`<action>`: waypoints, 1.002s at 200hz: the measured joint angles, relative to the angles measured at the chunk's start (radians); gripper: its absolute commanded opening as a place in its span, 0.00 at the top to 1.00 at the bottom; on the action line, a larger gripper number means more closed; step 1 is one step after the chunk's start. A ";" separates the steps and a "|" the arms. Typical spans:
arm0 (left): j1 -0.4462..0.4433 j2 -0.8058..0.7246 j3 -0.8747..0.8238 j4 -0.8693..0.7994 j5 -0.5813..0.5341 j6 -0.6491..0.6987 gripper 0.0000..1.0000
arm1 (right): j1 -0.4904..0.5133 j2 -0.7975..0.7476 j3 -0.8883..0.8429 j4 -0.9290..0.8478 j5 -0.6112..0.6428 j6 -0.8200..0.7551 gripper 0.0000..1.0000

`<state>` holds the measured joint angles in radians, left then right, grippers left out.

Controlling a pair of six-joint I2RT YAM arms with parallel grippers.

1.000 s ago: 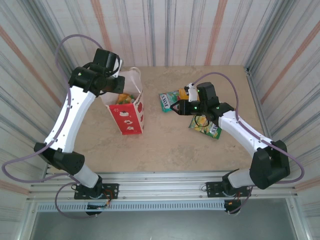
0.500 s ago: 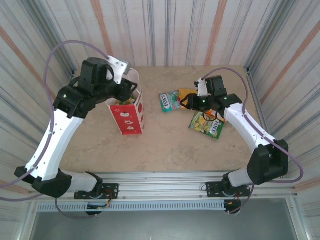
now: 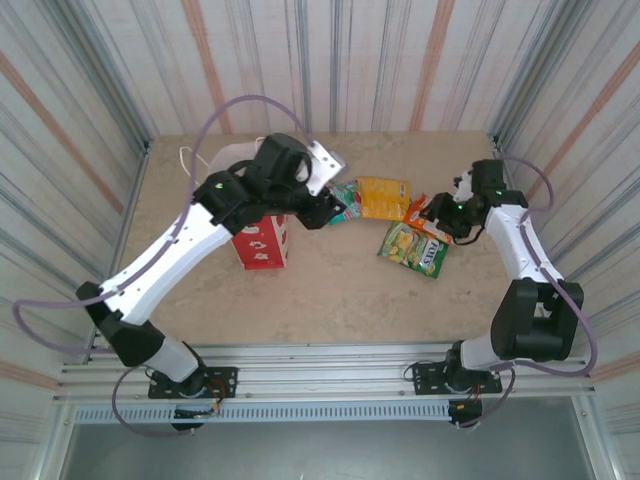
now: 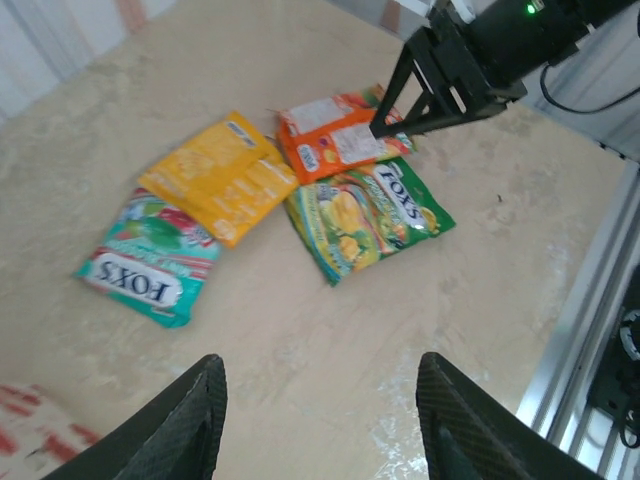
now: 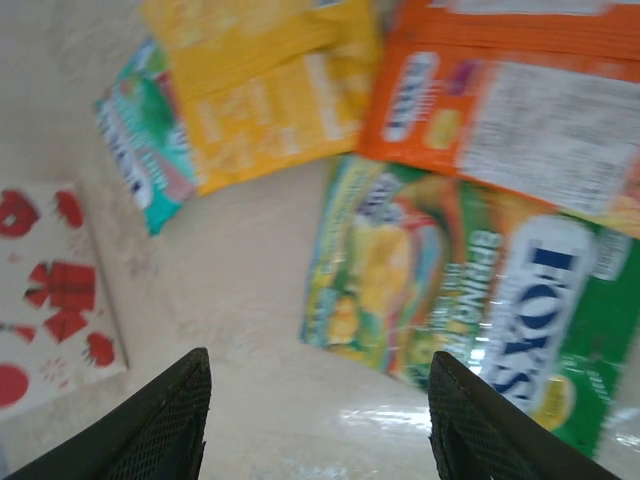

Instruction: Place the snacks into the paper bag

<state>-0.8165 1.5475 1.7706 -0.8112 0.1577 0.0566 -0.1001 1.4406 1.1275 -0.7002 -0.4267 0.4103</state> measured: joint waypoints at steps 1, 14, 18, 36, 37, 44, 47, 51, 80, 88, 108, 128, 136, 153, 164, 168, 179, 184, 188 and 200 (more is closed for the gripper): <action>-0.001 0.002 0.000 0.002 0.000 0.000 0.45 | -0.003 0.000 -0.003 0.001 0.000 0.000 0.41; -0.023 0.046 0.000 0.021 0.003 0.000 0.45 | -0.069 0.001 -0.054 0.040 -0.018 0.023 0.40; -0.029 0.060 0.000 0.027 0.005 0.000 0.45 | -0.085 0.002 -0.067 0.053 -0.019 0.030 0.40; -0.045 0.124 0.000 0.057 0.007 0.000 0.45 | -0.156 0.017 -0.122 0.126 -0.023 0.066 0.40; -0.047 0.130 0.000 0.058 0.007 0.000 0.44 | -0.158 0.018 -0.124 0.129 -0.023 0.068 0.40; -0.050 0.156 0.001 0.064 0.007 0.000 0.44 | -0.176 0.027 -0.141 0.159 -0.023 0.081 0.40; -0.051 0.165 0.002 0.066 0.007 0.000 0.44 | -0.185 0.030 -0.149 0.174 -0.023 0.087 0.40; -0.053 0.182 0.002 0.069 0.007 0.000 0.44 | -0.192 0.035 -0.157 0.189 -0.023 0.094 0.40; -0.056 0.301 0.031 0.080 0.006 0.000 0.44 | -0.243 0.095 -0.188 0.291 -0.023 0.141 0.40; -0.056 0.332 0.043 0.081 0.006 0.001 0.44 | -0.251 0.114 -0.188 0.317 -0.023 0.152 0.40; -0.056 0.395 0.083 0.080 0.007 0.001 0.44 | -0.267 0.163 -0.187 0.370 -0.023 0.167 0.40; -0.056 0.440 0.133 0.080 0.008 0.004 0.44 | -0.275 0.218 -0.187 0.411 -0.023 0.182 0.40; -0.056 0.452 0.150 0.079 0.008 0.004 0.44 | -0.280 0.241 -0.187 0.423 -0.024 0.185 0.40; -0.056 0.473 0.190 0.079 0.012 0.008 0.44 | -0.291 0.294 -0.185 0.451 -0.043 0.186 0.41; -0.056 0.488 0.217 0.080 0.019 0.011 0.44 | -0.298 0.323 -0.179 0.467 -0.071 0.188 0.41; -0.056 0.493 0.225 0.080 0.020 0.011 0.44 | -0.301 0.328 -0.174 0.476 -0.077 0.189 0.42; -0.056 0.510 0.246 0.080 0.026 0.011 0.44 | -0.304 0.346 -0.163 0.504 -0.096 0.189 0.42; -0.056 0.516 0.253 0.078 0.028 0.011 0.44 | -0.304 0.355 -0.159 0.514 -0.105 0.190 0.43; -0.056 0.520 0.259 0.076 0.030 0.011 0.44 | -0.305 0.362 -0.156 0.522 -0.115 0.190 0.43; -0.056 0.541 0.279 0.073 0.036 0.011 0.43 | -0.305 0.382 -0.148 0.549 -0.145 0.191 0.45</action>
<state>-0.8726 2.0884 2.0499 -0.7383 0.1936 0.0681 -0.4053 1.8229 0.9794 -0.1513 -0.5716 0.6010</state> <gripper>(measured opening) 0.564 0.572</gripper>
